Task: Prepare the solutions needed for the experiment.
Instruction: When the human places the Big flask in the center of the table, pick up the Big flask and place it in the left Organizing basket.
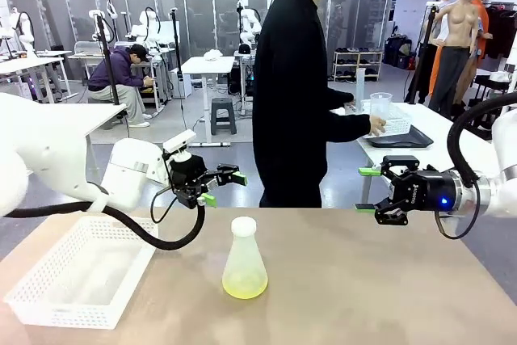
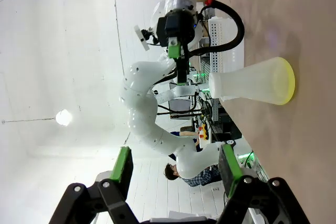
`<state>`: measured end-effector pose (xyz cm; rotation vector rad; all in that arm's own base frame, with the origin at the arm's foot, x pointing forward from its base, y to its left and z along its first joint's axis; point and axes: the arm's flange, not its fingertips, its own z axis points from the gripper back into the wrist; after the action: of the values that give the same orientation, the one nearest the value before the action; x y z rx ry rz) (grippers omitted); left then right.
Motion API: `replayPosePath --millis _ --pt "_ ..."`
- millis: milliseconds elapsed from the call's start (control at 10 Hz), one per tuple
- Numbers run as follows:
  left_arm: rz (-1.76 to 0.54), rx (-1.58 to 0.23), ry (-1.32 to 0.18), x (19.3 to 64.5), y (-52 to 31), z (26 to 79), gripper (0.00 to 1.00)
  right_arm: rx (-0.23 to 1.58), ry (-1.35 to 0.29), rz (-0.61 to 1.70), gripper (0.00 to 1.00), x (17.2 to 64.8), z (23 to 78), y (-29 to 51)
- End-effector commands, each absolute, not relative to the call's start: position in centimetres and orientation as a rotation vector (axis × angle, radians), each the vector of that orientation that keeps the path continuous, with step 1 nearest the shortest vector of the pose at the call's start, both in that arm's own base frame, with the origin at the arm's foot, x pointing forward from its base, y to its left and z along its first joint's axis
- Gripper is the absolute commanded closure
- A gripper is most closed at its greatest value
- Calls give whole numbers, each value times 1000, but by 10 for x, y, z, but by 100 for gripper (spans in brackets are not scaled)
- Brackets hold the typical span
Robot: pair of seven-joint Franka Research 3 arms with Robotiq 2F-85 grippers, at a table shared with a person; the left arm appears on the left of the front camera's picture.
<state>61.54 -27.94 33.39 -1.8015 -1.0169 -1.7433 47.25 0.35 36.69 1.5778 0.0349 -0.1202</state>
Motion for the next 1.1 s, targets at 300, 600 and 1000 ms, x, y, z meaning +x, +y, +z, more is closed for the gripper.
replayPosePath --millis 300,600,1000 --pt "-1801 -1805 -818 648 -287 311 0 1576 34 -116 17 473 368 4" --pt "-1781 -1832 -781 639 -291 296 0 1576 34 -116 17 473 368 4" --pt "-1778 -1807 -809 632 -295 289 0 1576 34 -116 17 473 368 4"
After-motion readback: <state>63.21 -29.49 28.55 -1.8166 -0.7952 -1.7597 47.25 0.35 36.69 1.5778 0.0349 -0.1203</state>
